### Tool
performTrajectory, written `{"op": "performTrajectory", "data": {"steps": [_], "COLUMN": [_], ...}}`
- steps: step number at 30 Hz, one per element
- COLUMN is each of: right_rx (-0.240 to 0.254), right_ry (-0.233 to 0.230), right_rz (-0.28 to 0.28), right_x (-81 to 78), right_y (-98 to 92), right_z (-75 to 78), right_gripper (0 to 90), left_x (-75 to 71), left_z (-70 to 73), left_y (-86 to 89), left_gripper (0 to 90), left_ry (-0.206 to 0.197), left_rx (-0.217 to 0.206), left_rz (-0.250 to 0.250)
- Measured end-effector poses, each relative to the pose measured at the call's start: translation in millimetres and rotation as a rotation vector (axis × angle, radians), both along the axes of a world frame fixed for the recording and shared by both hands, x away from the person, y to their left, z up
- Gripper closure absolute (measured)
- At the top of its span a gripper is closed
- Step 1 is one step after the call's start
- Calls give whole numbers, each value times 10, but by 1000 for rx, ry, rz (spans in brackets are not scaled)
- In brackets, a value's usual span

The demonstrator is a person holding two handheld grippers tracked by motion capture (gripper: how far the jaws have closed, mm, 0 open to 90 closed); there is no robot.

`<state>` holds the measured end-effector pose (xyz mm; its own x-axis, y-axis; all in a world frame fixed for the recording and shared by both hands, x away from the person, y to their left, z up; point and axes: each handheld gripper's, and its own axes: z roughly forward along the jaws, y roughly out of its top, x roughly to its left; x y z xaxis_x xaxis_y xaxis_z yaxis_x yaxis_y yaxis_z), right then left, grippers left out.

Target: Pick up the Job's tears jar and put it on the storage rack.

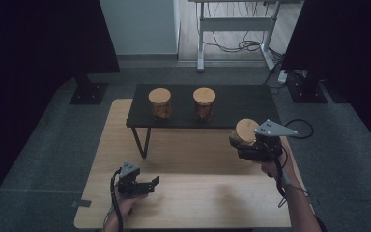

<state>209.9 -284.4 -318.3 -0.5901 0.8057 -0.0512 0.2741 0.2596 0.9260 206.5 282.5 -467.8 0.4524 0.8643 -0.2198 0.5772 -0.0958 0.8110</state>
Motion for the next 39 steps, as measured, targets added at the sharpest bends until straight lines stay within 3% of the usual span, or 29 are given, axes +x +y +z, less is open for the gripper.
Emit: {"op": "performTrajectory", "data": {"steps": [23,39], "right_rx": [-15,0], "right_ry": [7,10], "right_rz": [-12,-38], "right_x": [278,430], "right_y": [122,68], "right_z": [156,175], "right_gripper": [247,246], "left_x": [-14,-6], "left_z": [15,12], "left_y": [27,39], "left_gripper": [42,42], "left_ry": [-9,-8], "left_rx": [-3,2], "left_rz": [7,9]}}
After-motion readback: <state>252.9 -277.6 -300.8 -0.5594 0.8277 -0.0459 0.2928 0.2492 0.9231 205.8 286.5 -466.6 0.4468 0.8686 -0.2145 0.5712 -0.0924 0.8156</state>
